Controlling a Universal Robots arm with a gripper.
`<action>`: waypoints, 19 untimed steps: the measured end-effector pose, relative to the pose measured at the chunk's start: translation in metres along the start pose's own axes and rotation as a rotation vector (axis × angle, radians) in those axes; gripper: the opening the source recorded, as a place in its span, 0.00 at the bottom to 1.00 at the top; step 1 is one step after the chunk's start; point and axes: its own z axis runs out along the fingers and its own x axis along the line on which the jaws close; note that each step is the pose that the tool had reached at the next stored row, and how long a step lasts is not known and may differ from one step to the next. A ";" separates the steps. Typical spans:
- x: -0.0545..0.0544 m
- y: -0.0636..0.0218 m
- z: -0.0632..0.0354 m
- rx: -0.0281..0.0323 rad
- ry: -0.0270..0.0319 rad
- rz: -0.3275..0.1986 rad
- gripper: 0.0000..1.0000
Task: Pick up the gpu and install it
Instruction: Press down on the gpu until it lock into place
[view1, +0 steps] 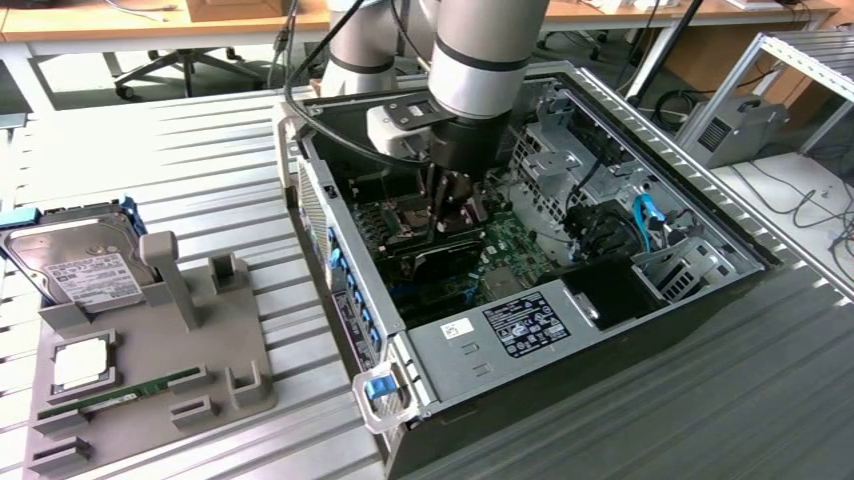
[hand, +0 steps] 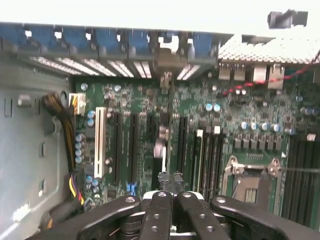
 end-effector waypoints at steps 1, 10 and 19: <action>0.000 0.0026 0.0001 0.0000 0.0002 0.000 0.11; -0.001 0.0253 0.0039 -0.0002 0.0033 0.000 0.11; -0.002 0.0299 0.0110 -0.0002 0.0041 0.000 0.11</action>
